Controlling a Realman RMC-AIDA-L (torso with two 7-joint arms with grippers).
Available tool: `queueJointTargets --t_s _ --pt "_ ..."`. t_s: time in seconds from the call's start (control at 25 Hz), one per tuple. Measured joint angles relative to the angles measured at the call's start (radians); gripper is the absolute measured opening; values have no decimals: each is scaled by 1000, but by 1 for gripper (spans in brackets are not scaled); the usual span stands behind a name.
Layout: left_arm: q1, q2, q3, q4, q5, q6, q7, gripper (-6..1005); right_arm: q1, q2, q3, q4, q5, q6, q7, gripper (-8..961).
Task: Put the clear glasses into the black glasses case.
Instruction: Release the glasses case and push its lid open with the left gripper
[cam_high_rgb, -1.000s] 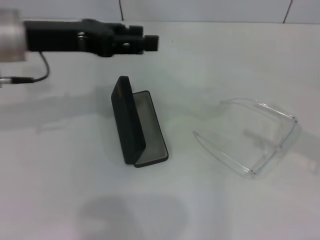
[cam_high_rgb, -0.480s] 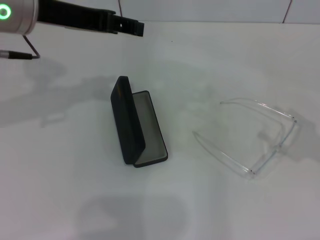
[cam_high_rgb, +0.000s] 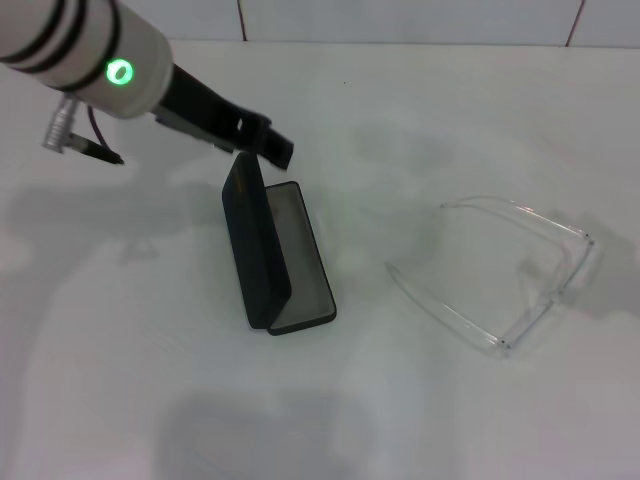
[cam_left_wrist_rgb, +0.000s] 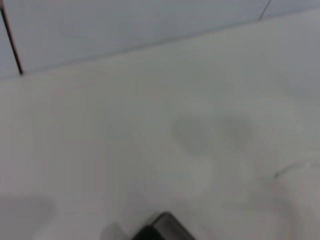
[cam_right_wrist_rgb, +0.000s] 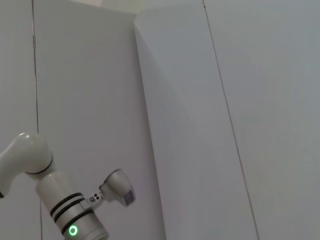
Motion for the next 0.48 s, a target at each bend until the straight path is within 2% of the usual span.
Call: queueJointTargets --t_s 0.28,0.48 --pt "-80 4 4 -162 19 -1 -1 673 3 -6 0 7 0 28 -12 872" --pt "-102 6 1 -202 21 -1 -1 673 10 -3 0 8 1 40 -16 872"
